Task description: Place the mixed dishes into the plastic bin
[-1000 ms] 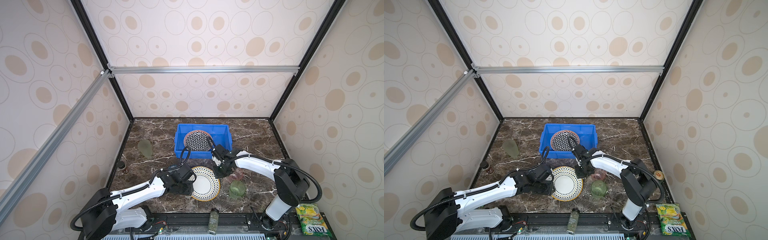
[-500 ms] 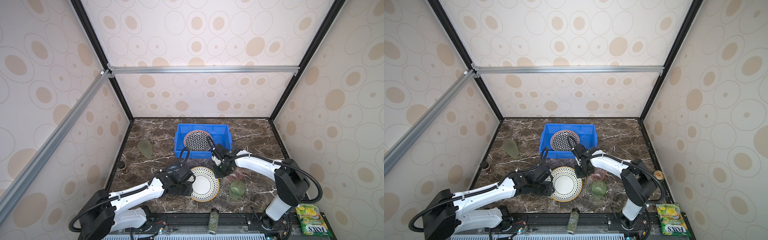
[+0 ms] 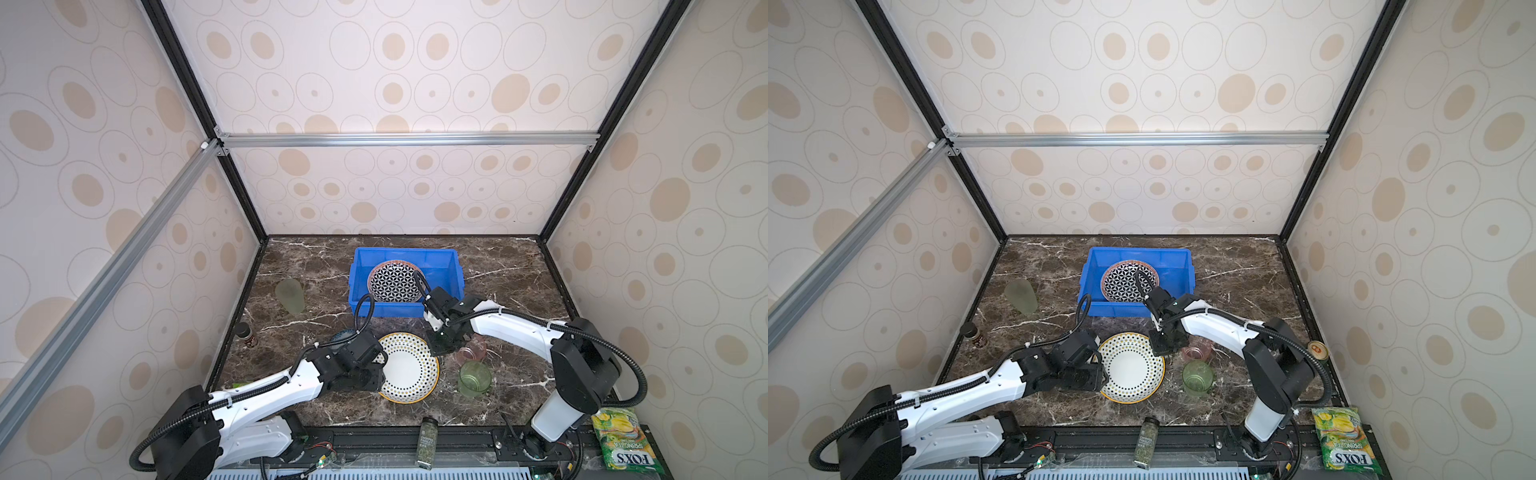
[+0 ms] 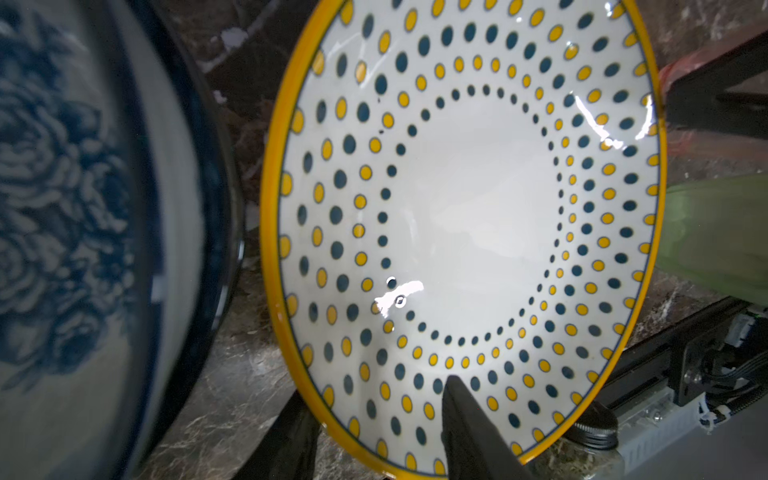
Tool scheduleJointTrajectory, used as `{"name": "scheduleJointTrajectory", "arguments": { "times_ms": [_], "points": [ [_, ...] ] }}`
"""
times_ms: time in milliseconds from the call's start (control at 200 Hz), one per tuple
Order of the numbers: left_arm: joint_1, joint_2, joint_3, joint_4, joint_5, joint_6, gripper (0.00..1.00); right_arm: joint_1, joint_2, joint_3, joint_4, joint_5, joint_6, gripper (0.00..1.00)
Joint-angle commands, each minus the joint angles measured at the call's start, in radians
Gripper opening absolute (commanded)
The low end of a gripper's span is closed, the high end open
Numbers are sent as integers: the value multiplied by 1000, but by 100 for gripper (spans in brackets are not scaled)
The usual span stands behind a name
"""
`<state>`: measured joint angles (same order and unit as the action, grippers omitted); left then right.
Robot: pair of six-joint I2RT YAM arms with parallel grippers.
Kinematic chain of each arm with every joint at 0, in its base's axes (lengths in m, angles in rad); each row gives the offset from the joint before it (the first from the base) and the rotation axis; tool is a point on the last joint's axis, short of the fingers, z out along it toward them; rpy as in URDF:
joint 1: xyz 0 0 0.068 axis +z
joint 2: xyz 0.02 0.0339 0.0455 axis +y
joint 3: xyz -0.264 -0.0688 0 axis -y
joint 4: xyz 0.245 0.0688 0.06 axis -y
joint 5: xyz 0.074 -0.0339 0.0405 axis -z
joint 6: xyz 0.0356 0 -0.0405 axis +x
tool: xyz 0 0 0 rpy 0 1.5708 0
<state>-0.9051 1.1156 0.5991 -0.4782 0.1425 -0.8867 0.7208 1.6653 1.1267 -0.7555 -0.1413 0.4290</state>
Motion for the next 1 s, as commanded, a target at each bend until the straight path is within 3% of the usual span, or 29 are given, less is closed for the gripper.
{"name": "scheduleJointTrajectory", "arguments": {
  "times_ms": [0, 230, 996],
  "points": [
    [-6, -24, 5, 159, 19, -45, 46, 11, -23, 10, -20, -15, 0, 0],
    [-2, -36, -17, 176, -12, -87, 41, 10, -15, 8, -9, -32, -3, 0],
    [12, -39, -16, 155, -43, -101, 45, 11, 61, -32, 40, -48, 0, 0]
  ]
}}
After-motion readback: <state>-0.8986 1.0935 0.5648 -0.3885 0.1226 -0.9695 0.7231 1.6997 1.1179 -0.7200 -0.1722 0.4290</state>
